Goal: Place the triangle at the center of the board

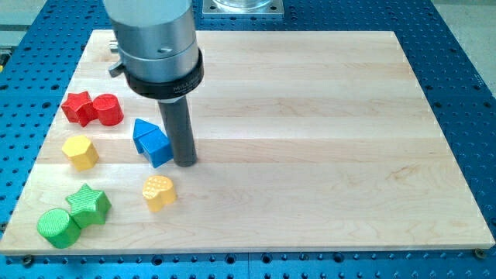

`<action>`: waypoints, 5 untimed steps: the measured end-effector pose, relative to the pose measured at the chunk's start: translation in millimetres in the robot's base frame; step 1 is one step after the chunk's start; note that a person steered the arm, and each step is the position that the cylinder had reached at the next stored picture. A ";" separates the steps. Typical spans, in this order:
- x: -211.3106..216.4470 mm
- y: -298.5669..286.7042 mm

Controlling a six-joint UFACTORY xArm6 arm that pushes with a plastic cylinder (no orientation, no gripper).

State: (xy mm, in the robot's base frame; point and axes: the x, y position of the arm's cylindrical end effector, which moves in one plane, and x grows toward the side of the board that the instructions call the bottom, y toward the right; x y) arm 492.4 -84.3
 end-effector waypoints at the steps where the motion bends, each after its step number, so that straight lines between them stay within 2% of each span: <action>1: -11.1 6.9; 5: 6.6 28.7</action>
State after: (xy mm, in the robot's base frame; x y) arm 499.0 -55.6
